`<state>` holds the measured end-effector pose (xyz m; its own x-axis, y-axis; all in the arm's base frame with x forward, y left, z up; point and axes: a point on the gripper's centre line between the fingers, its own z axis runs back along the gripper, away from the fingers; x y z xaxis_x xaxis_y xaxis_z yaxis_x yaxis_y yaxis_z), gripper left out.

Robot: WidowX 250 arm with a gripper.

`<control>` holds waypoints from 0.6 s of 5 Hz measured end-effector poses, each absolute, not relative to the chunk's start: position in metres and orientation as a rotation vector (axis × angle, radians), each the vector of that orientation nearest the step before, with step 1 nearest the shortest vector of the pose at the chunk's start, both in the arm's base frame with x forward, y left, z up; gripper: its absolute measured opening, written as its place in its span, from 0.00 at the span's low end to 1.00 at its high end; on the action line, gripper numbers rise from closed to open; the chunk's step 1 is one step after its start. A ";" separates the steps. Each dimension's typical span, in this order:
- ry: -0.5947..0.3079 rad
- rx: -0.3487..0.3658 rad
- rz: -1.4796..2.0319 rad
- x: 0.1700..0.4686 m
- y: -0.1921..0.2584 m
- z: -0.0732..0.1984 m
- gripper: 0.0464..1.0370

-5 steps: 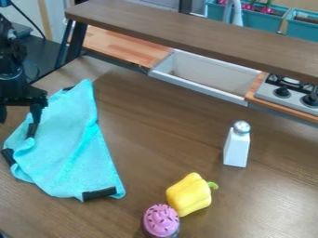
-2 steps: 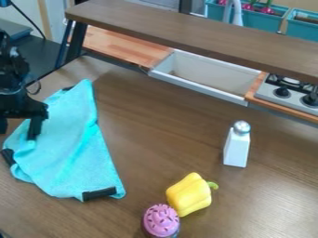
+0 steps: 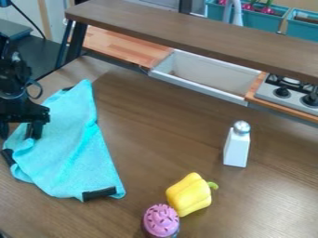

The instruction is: Unfold the cloth from bottom left to top right

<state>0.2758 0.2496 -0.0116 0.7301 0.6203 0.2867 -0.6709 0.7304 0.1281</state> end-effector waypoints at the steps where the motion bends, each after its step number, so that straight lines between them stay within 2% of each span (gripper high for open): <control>1: -0.248 0.237 0.722 0.280 0.248 -0.014 0.63; 2: -0.259 0.239 0.711 0.285 0.245 -0.014 0.34; 3: -0.248 0.223 0.717 0.284 0.243 -0.015 0.13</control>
<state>0.2842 0.2425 -0.0147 0.7270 0.6182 0.2988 -0.6708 0.7324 0.1166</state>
